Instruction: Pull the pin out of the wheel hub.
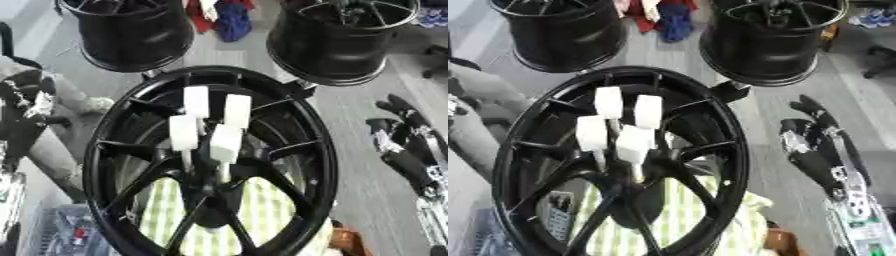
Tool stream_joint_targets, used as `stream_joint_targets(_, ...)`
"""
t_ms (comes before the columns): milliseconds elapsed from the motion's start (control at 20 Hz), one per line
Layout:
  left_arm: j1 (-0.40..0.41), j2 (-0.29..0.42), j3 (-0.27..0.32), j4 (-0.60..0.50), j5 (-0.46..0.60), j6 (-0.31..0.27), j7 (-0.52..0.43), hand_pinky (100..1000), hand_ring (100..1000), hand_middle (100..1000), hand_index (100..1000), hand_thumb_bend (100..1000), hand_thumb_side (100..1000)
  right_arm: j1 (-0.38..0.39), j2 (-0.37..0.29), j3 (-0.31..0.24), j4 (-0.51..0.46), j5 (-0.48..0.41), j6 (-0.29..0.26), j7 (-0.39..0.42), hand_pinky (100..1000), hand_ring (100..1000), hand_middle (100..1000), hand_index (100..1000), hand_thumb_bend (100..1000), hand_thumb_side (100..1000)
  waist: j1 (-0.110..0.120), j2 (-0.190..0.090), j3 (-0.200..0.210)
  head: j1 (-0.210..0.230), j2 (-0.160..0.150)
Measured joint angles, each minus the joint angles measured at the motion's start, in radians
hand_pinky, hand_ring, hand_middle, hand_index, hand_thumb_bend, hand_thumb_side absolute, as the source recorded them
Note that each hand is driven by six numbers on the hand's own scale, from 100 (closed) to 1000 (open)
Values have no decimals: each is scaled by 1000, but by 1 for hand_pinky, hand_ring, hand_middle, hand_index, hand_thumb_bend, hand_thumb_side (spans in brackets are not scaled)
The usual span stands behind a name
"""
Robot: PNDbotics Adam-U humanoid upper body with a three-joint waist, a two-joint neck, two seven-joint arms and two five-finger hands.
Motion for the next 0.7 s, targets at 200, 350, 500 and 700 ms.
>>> stream_joint_targets(200, -39, 107, -58, -45, 31, -2, -52, 556, 730, 700, 811, 298, 584, 0, -1, 0, 0, 0, 0, 0, 822, 749, 862, 954, 100, 288, 9, -2, -3, 1, 0)
stream_joint_targets(350, -88, 188, -123, -73, 46, -5, -99, 566, 732, 706, 820, 301, 583, 1, -6, 0, 0, 1, 1, 2, 822, 749, 862, 954, 100, 288, 15, -5, -7, 4, 0)
stream_joint_targets(500, -150, 268, -196, -92, 54, -10, -147, 579, 735, 711, 827, 310, 584, 1, -10, 2, 0, 1, 2, 3, 822, 749, 862, 954, 100, 288, 20, -5, -10, 9, 0)
stream_joint_targets(700, -242, 375, -302, -98, 70, -13, -214, 594, 746, 729, 842, 340, 546, 2, -13, 8, 0, 2, 1, 7, 822, 749, 862, 954, 100, 287, 21, -6, -23, 19, 0)
